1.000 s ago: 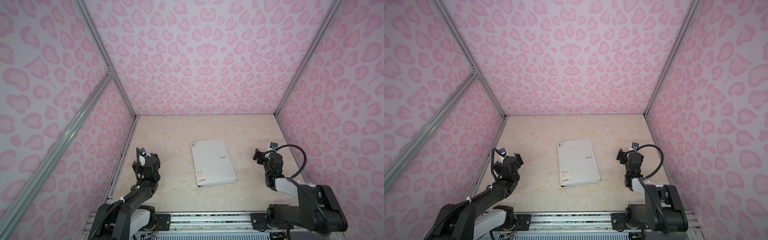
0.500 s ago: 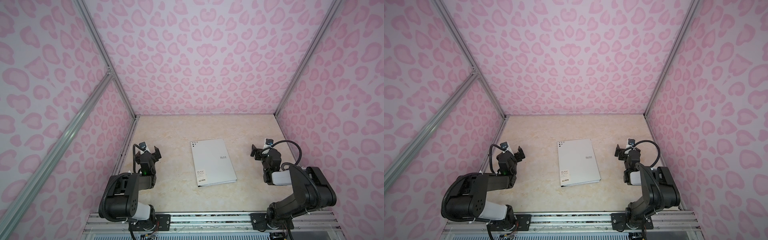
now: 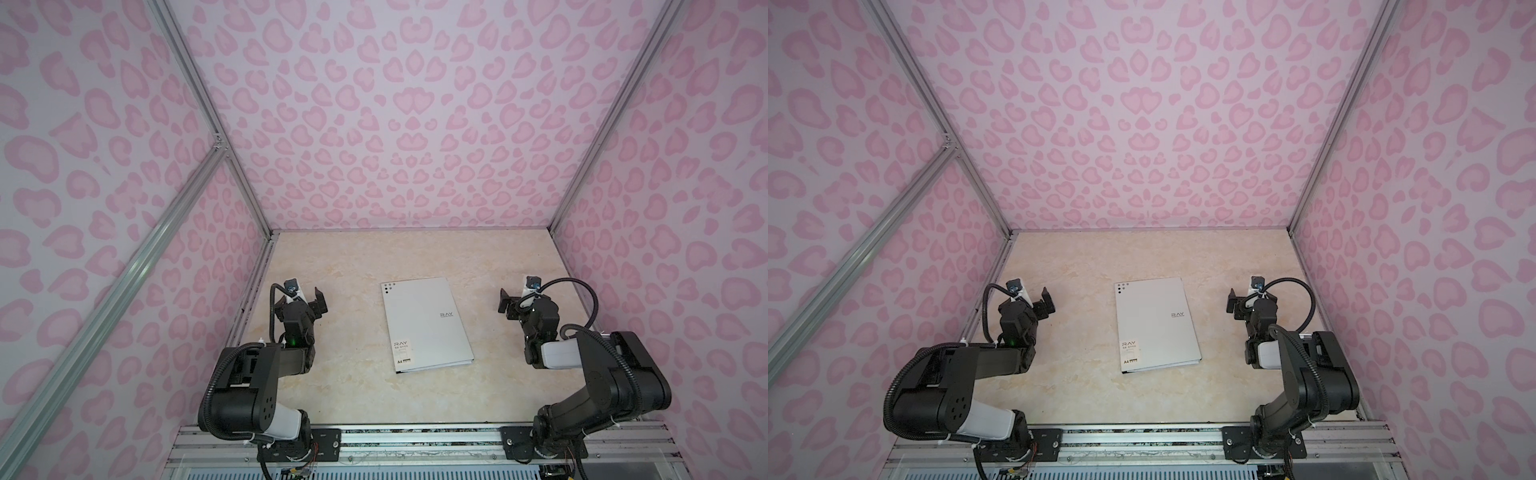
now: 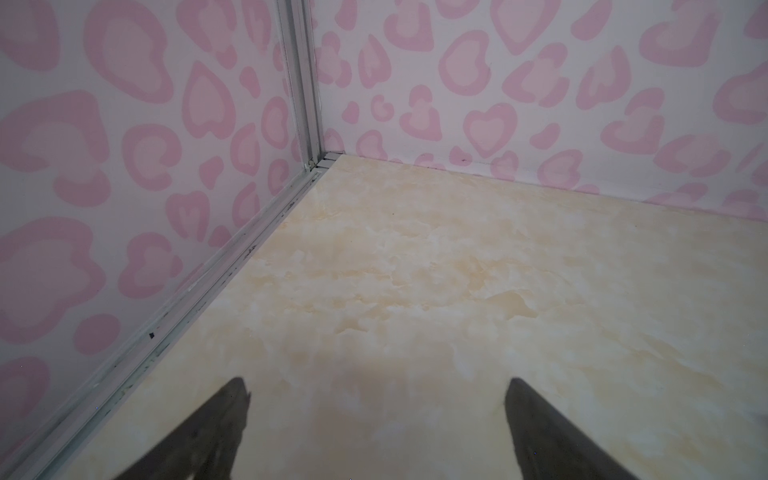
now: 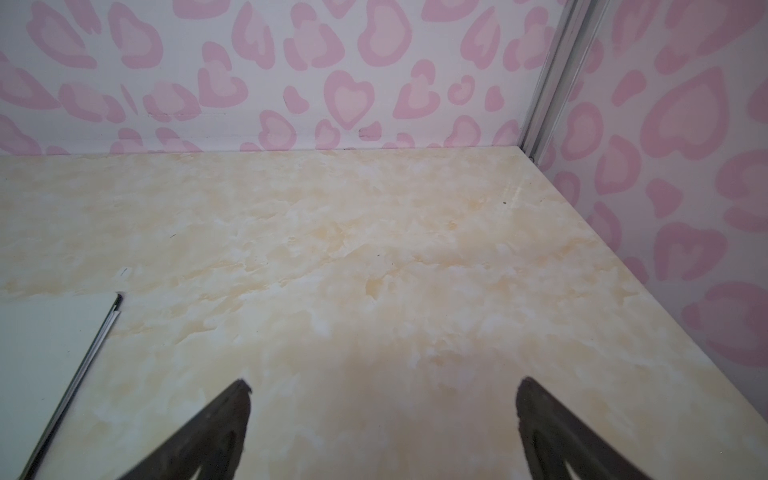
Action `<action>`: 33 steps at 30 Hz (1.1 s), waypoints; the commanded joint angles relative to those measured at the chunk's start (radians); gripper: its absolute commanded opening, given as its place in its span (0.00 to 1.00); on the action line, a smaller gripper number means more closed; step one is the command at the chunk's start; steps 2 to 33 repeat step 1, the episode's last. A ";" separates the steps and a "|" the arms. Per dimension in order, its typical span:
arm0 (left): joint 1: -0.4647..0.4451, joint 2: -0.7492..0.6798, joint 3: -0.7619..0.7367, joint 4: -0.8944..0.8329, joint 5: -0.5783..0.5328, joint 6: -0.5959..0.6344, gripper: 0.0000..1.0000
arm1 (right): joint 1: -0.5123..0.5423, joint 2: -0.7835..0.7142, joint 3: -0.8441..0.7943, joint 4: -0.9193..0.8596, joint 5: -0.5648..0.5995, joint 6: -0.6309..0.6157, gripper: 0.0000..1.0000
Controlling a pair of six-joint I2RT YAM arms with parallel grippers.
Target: Put the files into the folder
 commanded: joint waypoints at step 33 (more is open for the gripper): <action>0.010 -0.006 0.001 0.010 0.152 0.042 0.97 | 0.007 0.000 -0.002 0.019 0.020 -0.011 0.99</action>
